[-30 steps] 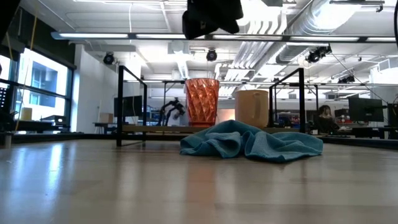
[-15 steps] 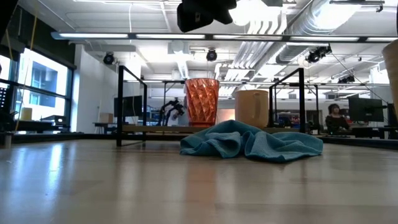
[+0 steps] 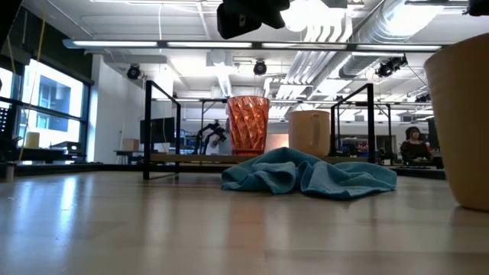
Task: Stack small to large cups/mugs on shelf
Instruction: Put the yellow cup on the shelf
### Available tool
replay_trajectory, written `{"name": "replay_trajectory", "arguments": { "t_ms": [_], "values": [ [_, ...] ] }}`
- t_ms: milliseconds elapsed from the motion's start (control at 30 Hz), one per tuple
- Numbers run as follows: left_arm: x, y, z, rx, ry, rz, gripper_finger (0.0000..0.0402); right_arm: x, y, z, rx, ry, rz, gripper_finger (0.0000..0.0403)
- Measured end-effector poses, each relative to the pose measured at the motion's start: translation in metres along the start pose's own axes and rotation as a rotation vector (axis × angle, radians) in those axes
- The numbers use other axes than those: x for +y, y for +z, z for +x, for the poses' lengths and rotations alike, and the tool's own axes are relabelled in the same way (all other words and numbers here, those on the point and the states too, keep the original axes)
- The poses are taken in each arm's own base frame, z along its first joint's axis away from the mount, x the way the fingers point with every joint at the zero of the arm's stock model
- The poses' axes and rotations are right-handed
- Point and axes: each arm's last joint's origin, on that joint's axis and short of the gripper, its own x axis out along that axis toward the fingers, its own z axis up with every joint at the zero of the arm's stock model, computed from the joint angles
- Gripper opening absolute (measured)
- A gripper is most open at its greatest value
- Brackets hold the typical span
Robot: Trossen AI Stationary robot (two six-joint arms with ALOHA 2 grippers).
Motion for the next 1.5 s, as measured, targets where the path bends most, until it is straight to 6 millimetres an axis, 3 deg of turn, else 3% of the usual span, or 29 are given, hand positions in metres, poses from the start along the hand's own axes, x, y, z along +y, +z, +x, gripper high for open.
{"name": "replay_trajectory", "arguments": {
  "t_ms": [567,900,1167,1500],
  "values": [
    [0.001,-0.009,0.0,0.067,0.068,0.007,0.0083,-0.01,0.021,0.008,-0.039,0.022,-0.017,0.017],
    [-0.001,-0.017,-0.004,0.08,0.128,0.003,0.0083,-0.005,0.027,0.038,-0.007,0.064,-0.036,0.017],
    [0.01,-0.05,-0.016,0.025,0.117,-0.122,0.0083,-0.008,0.036,0.051,-0.039,0.07,-0.036,0.017],
    [0.011,-0.094,-0.037,-0.11,0.094,-0.249,0.0083,-0.019,0.066,0.052,-0.123,0.066,-0.062,0.017]
  ]
}}
